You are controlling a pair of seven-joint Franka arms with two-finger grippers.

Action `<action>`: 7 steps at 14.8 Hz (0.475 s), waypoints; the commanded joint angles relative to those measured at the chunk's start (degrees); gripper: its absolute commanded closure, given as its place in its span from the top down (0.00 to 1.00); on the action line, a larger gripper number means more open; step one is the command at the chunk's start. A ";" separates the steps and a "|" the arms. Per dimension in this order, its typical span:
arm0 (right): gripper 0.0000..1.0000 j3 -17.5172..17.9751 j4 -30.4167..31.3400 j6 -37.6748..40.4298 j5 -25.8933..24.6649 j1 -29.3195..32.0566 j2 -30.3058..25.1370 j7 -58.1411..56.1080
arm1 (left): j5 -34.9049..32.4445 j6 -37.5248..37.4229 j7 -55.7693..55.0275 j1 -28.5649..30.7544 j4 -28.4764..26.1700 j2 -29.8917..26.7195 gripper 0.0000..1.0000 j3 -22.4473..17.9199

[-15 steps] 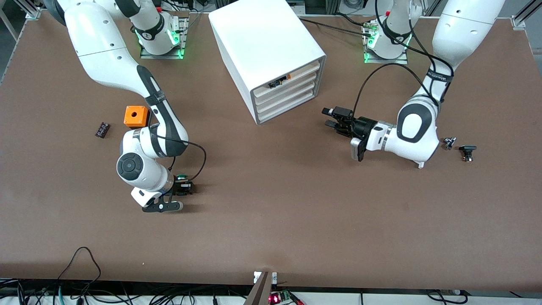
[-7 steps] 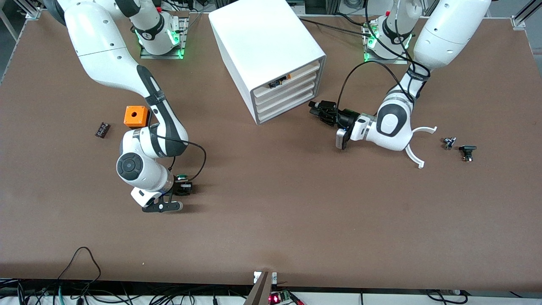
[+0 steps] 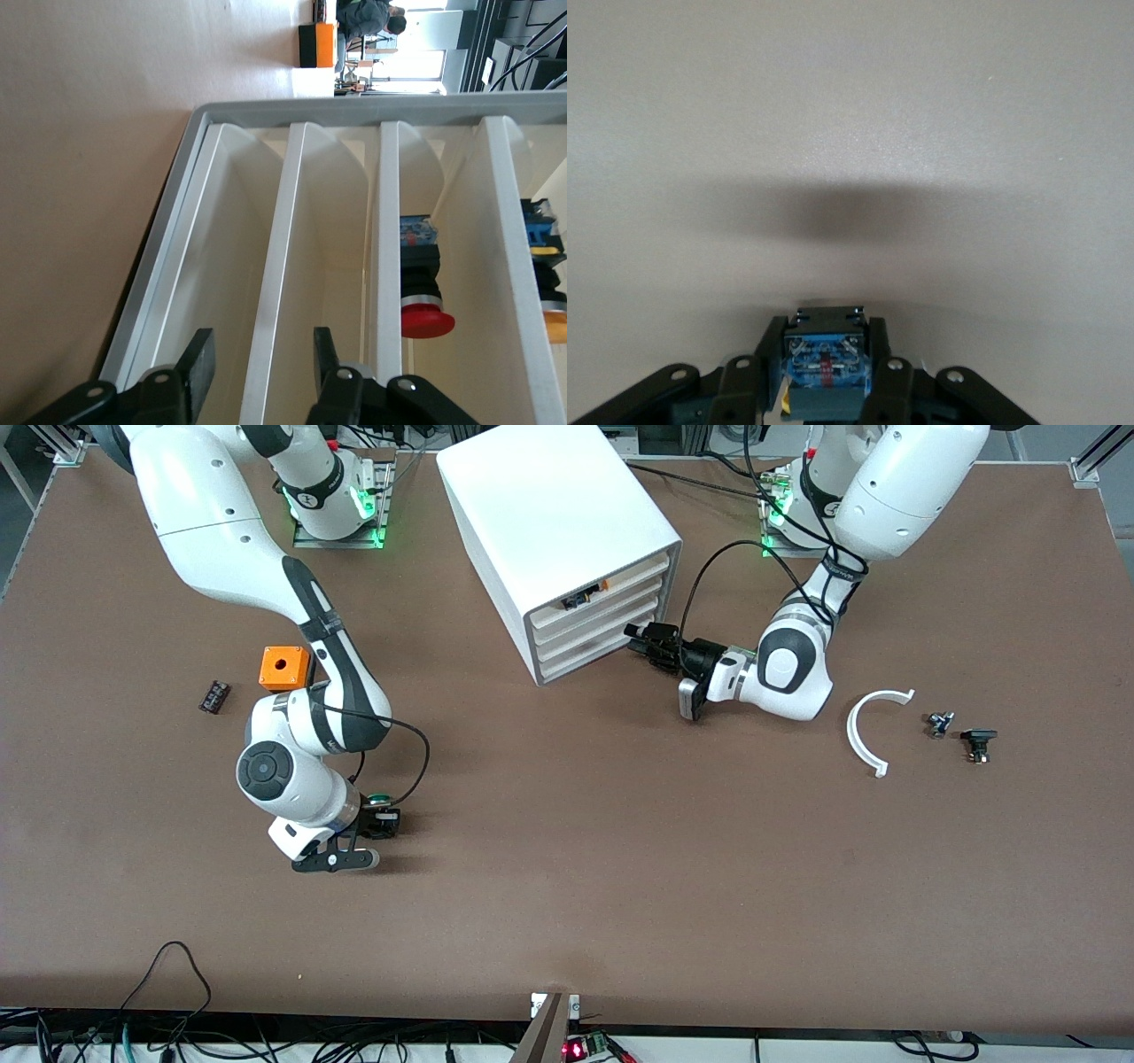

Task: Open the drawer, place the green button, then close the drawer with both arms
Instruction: 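Pull the drawer open with the left gripper while the right gripper carries the button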

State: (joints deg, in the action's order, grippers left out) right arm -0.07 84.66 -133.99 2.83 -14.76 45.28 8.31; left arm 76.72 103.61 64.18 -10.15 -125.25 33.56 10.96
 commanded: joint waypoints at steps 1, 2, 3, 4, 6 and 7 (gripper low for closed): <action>0.00 -0.28 0.59 3.64 0.86 -0.36 -3.17 0.30 | 2.64 0.72 2.96 0.05 -2.27 -0.60 0.53 0.99; 0.00 -0.28 0.59 5.13 0.86 -0.36 -4.22 1.34 | 3.08 0.72 3.75 -0.04 -2.54 -0.42 0.54 0.99; 0.00 -0.28 0.59 6.80 0.77 -0.36 -5.27 2.92 | 3.43 0.72 4.54 -0.13 -2.89 -0.16 0.54 1.34; 0.00 -0.37 0.59 8.56 0.42 -0.36 -6.16 4.42 | 3.87 0.80 4.81 -0.04 -3.07 -0.07 0.54 2.22; 0.00 -0.46 0.07 13.03 0.42 -0.45 -7.91 7.05 | 4.93 1.59 4.90 -0.13 -3.60 -0.07 0.53 3.10; 0.00 -0.46 -2.28 16.28 0.16 -0.54 -7.92 9.33 | 5.10 2.55 5.08 -0.04 -3.86 -0.07 0.53 3.89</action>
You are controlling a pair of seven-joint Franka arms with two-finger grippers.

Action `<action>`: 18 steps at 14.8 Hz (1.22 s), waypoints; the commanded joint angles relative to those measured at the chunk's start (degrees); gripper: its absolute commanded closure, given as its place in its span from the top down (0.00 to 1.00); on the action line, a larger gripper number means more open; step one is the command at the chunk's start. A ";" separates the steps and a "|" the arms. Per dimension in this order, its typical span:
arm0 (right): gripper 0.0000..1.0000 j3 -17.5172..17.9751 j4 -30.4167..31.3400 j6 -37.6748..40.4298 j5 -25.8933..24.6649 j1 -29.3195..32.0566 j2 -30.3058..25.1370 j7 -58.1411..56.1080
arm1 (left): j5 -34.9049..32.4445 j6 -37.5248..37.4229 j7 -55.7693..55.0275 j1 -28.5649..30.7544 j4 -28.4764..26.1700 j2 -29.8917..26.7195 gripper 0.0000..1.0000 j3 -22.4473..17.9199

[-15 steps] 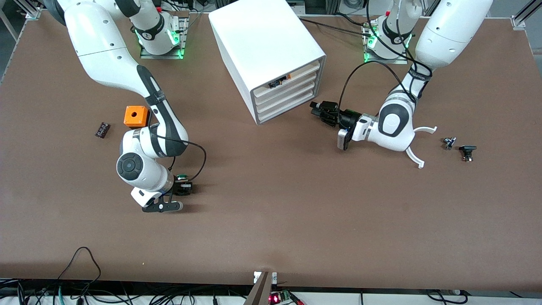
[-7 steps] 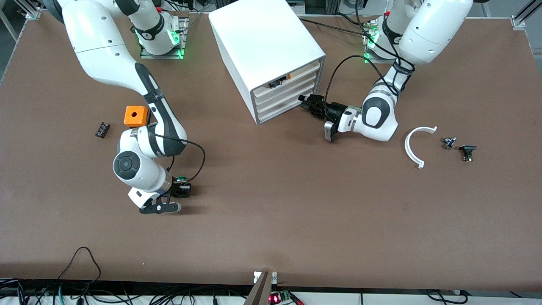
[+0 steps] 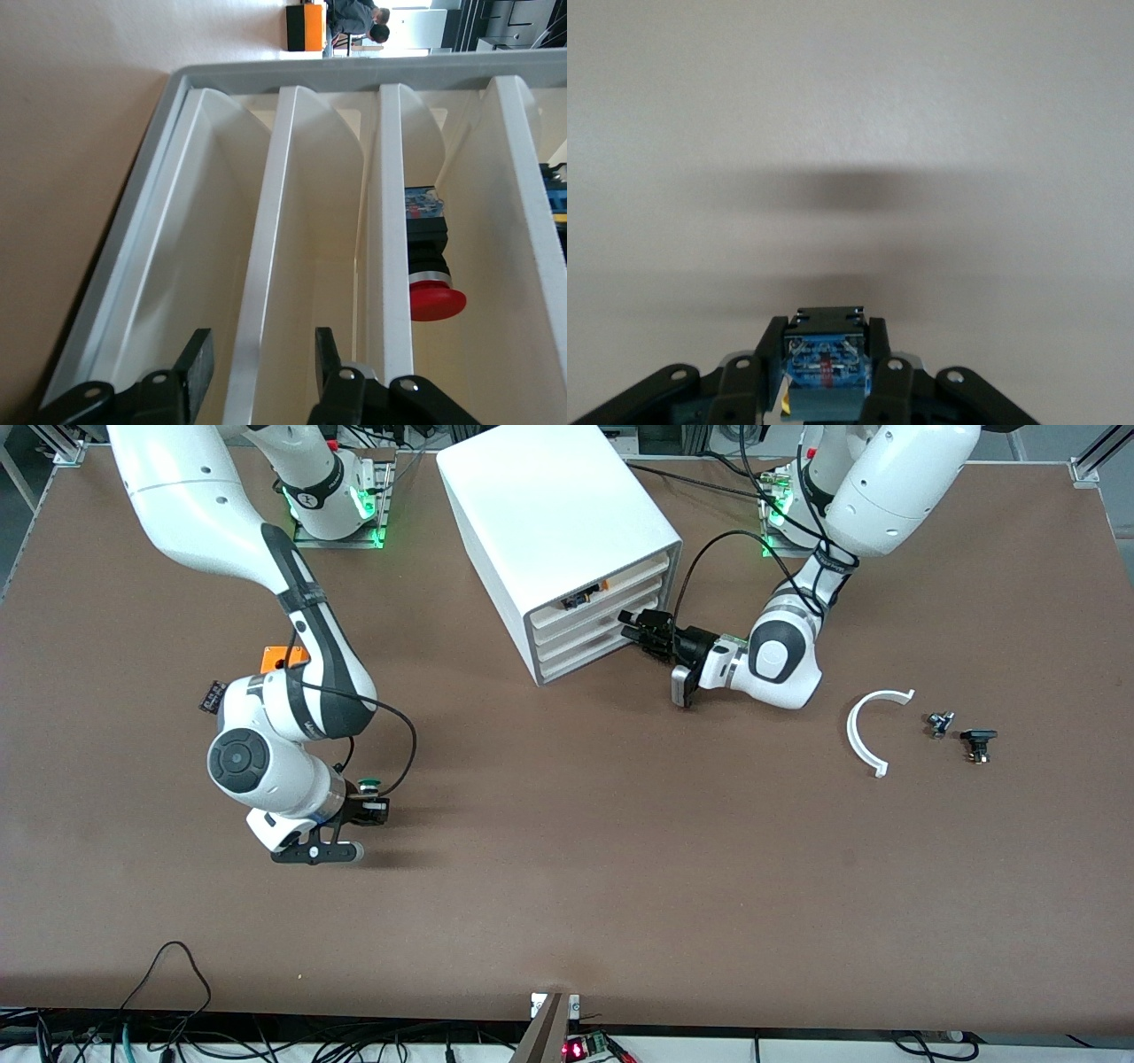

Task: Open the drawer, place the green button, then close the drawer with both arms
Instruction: 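Pull the drawer open with the left gripper while the right gripper carries the button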

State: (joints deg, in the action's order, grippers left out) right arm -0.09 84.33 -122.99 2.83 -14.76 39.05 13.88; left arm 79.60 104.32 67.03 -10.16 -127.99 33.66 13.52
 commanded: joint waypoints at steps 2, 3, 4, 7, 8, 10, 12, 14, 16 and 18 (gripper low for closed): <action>0.00 -0.53 -6.35 13.17 -0.02 -0.71 -1.26 9.82 | 3.45 4.31 2.32 -0.03 -1.74 -0.09 0.52 2.91; 0.00 -0.53 -8.28 15.91 -0.02 -0.80 -1.08 13.07 | 3.63 4.75 2.40 -0.03 -1.91 -0.09 0.43 3.61; 0.00 -0.44 -10.83 20.11 0.07 -0.89 -0.73 18.67 | 3.63 4.76 2.67 -0.03 -1.92 -0.17 0.01 3.71; 0.00 -0.18 -12.17 23.14 0.50 -1.24 -0.73 29.95 | 3.55 4.76 2.67 0.06 -1.74 -0.17 0.00 3.71; 0.00 -0.18 -12.17 23.75 0.51 -1.85 -0.73 34.07 | 3.55 4.67 2.58 0.32 -1.74 -0.26 0.00 3.62; 0.00 -0.18 -12.87 24.11 0.51 -3.52 -0.82 41.89 | 3.28 4.67 2.49 0.67 -1.48 -0.26 0.00 3.53; 0.00 -0.09 -14.62 25.08 0.68 -4.83 -0.82 48.23 | 2.93 4.67 1.97 0.85 -0.87 -0.35 0.00 2.92; 0.00 -0.09 -15.94 24.73 0.86 -6.24 -0.82 54.03 | 1.97 4.67 1.79 1.63 0.80 -0.17 0.00 1.61; 0.00 -0.09 -17.00 24.29 0.86 -7.82 -0.82 58.09 | -2.58 4.67 -0.13 2.34 4.22 0.35 0.00 -0.50; 0.00 -0.09 -18.15 24.20 0.86 -8.79 -0.82 61.61 | -8.47 4.50 -4.25 2.78 8.08 0.44 0.00 -2.70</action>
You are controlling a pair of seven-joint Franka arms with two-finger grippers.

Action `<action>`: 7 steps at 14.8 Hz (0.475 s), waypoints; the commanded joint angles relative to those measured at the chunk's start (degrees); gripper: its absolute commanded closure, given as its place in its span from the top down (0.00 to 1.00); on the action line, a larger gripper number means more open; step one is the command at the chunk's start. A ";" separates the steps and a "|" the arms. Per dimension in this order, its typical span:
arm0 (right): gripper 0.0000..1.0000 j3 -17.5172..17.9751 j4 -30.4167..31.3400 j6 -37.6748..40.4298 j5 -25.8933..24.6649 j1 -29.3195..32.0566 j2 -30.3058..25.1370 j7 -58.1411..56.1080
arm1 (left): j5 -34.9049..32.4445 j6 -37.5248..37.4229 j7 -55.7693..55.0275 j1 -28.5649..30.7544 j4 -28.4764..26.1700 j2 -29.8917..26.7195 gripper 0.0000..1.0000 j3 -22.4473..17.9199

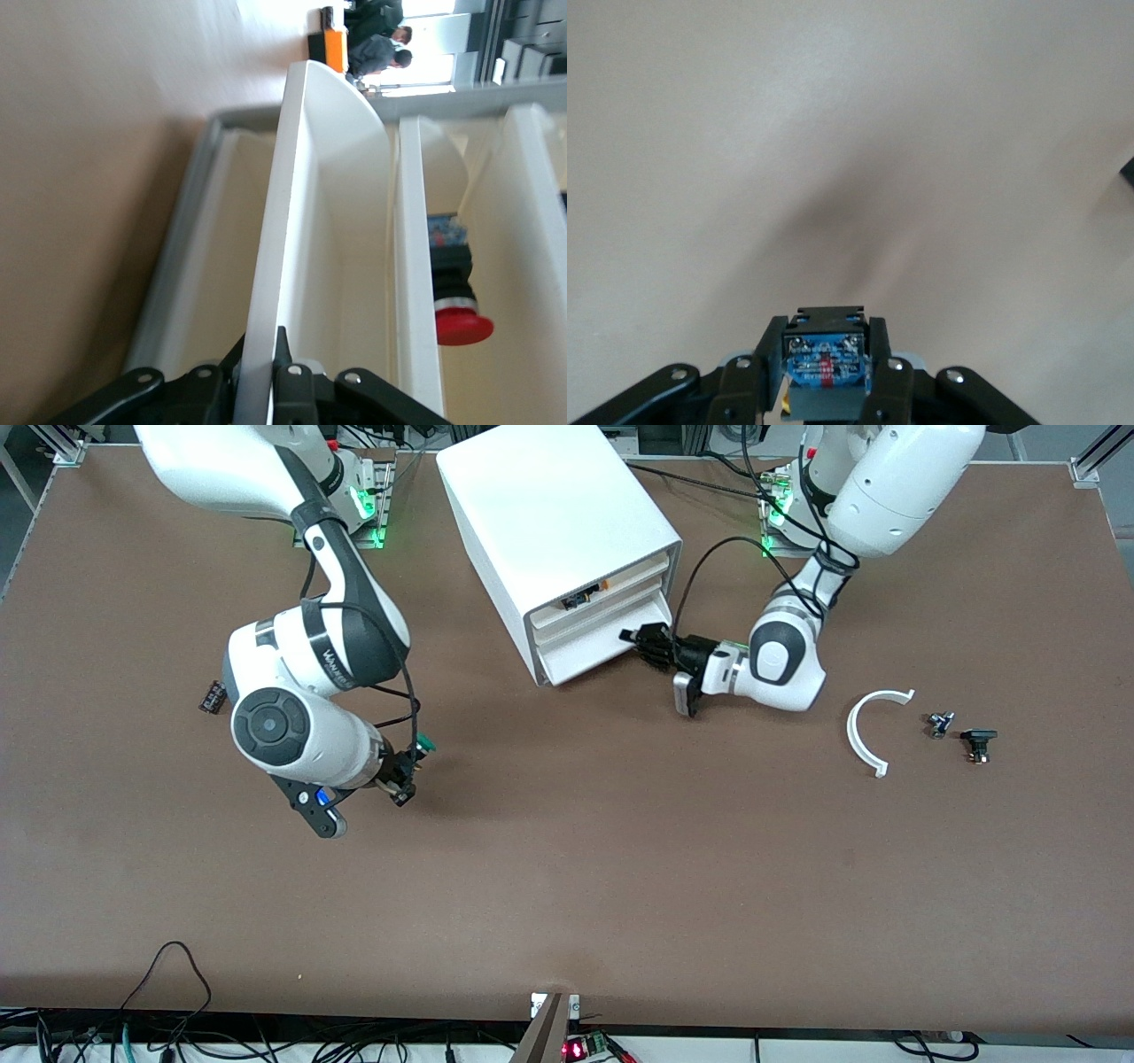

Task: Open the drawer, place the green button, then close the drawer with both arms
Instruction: 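Pull the drawer open with the left gripper while the right gripper carries the button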

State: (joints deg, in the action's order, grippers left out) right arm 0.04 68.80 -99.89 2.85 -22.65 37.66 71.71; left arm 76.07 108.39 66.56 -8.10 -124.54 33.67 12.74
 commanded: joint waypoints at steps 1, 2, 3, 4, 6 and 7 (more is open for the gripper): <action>0.00 -0.22 -3.05 1.02 0.85 -1.69 0.57 5.44 | -7.41 0.42 -5.98 1.67 6.49 0.78 0.00 -2.27; 0.00 -0.22 -4.18 0.93 0.85 -2.56 0.66 7.11 | -9.00 0.42 -7.74 2.99 8.33 1.39 0.00 -2.28; 0.00 -0.30 -5.15 0.49 0.76 -3.44 0.75 8.78 | -10.49 0.33 -8.45 3.78 10.18 2.27 0.00 -2.28; 0.00 -0.30 -5.42 -0.38 0.76 -4.23 0.66 10.45 | -11.46 0.33 -8.72 4.31 11.76 3.32 0.00 -2.28; 0.00 -0.30 -5.60 -2.31 0.67 -6.51 0.66 14.66 | -12.26 0.33 -8.64 5.98 13.44 5.26 0.00 -2.28; 0.00 -0.39 -5.86 -3.54 0.50 -8.01 0.66 16.95 | -12.70 0.33 -8.64 6.68 14.23 5.35 0.00 -2.45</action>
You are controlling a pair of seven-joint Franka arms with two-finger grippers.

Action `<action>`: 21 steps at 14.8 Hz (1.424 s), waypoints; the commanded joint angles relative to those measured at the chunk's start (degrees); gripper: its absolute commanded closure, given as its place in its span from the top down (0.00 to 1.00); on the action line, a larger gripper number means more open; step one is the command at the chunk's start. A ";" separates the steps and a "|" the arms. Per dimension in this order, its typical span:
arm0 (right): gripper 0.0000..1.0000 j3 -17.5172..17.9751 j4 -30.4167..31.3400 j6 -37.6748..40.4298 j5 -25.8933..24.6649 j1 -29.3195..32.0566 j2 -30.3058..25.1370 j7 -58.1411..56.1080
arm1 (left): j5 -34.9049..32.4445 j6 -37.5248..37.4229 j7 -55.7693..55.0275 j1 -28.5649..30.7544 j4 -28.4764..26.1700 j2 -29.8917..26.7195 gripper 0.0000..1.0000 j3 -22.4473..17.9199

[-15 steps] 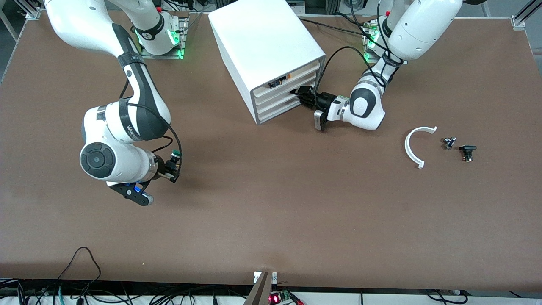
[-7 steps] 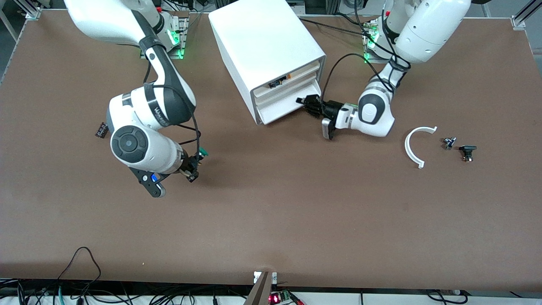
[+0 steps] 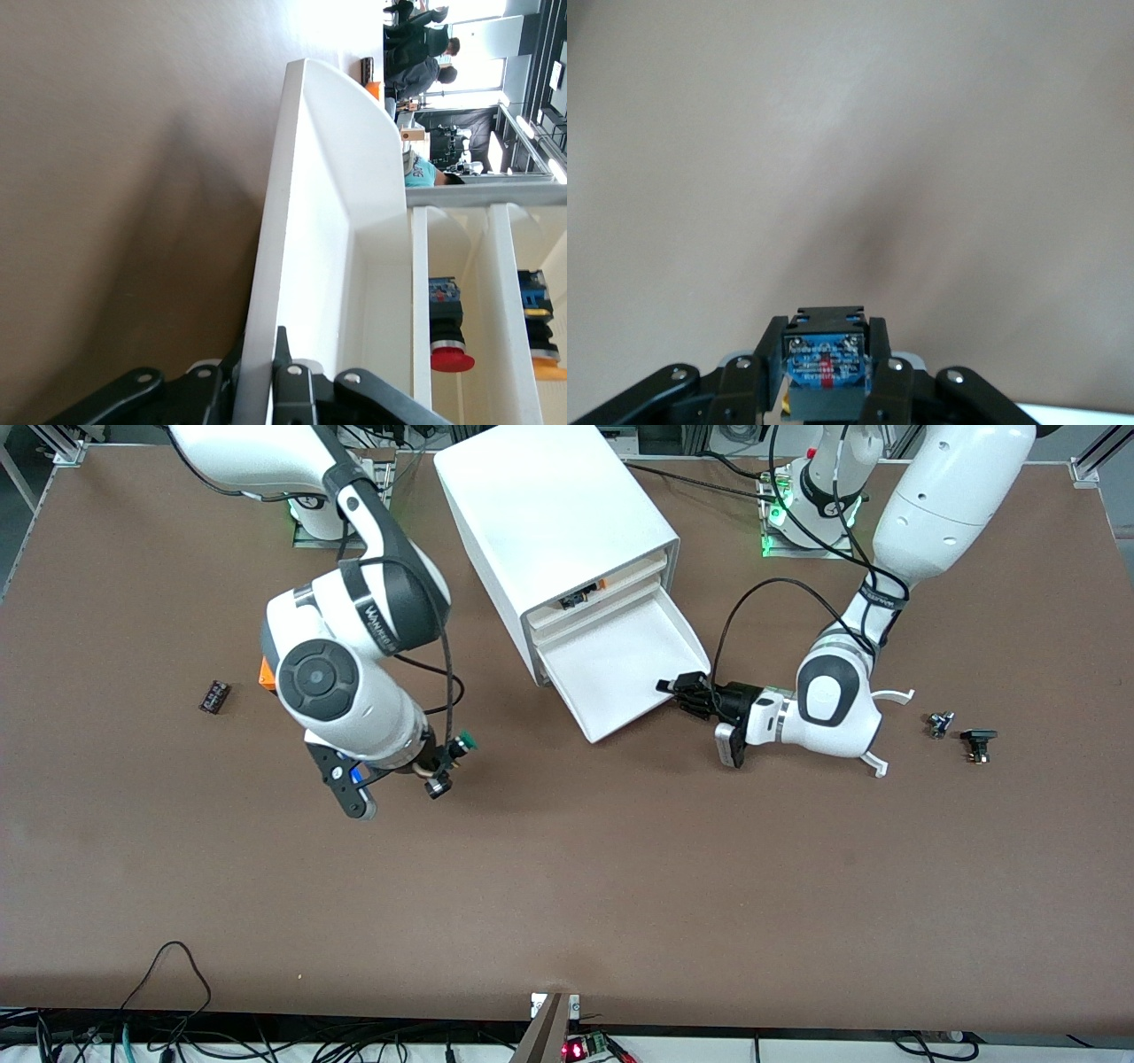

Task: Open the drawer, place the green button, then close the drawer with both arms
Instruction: 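Lower the button into the drawer while the left gripper withdraws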

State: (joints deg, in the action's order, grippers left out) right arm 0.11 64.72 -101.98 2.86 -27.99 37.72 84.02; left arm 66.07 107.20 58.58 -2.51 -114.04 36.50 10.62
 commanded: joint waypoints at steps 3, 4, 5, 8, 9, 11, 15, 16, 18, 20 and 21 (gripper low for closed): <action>0.00 -0.73 -1.96 -1.90 0.04 -6.98 0.60 8.08 | -5.08 1.34 -3.19 2.24 4.53 2.44 0.51 -0.43; 0.00 -0.64 -1.96 -3.03 0.04 -8.39 0.60 10.35 | -5.08 1.25 -3.64 2.76 4.62 2.18 0.91 -0.43; 0.00 -0.55 -1.88 -4.44 0.04 -9.62 0.60 12.55 | -5.16 0.99 -3.65 3.47 4.79 1.74 1.00 -0.43; 0.00 -0.73 -2.05 -6.82 -0.05 -14.10 2.00 17.65 | -7.61 -4.44 -7.06 5.22 8.82 1.30 1.00 -0.95; 0.00 -1.08 -2.14 -7.52 -0.31 -15.85 3.05 19.50 | -10.76 -7.16 -10.73 6.36 11.88 1.21 1.00 -1.04; 0.00 -0.99 -2.14 -10.67 -1.10 -18.23 4.37 23.71 | -17.35 -14.70 -19.43 8.30 18.99 1.21 1.00 -0.87; 0.00 -0.99 -2.14 -15.69 -1.19 -21.05 7.71 27.32 | -27.03 -29.64 -32.01 11.99 33.50 1.12 1.00 -0.87; 0.00 -1.08 -2.14 -17.79 -1.19 -21.49 8.76 29.08 | -28.44 -33.42 -34.56 13.22 36.40 1.12 1.00 -0.87; 0.00 -1.17 -2.23 -20.35 -1.37 -22.28 10.53 30.32 | -29.59 -38.36 -36.78 15.16 40.37 0.34 1.00 -0.95; 0.00 -1.17 -2.23 -22.46 -2.15 -22.99 12.11 31.90 | -33.79 -40.75 -39.84 15.60 41.79 -2.82 1.00 -0.95; 0.00 -1.17 -2.23 -23.69 -2.94 -23.60 12.99 32.86 | -36.78 -41.02 -41.77 15.60 41.88 -5.18 1.00 -0.87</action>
State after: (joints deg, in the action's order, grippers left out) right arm -0.30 64.36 -123.92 1.72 -50.00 48.57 113.80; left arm 34.30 67.79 20.64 13.45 -73.24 35.20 9.48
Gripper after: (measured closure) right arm 0.595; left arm 0.000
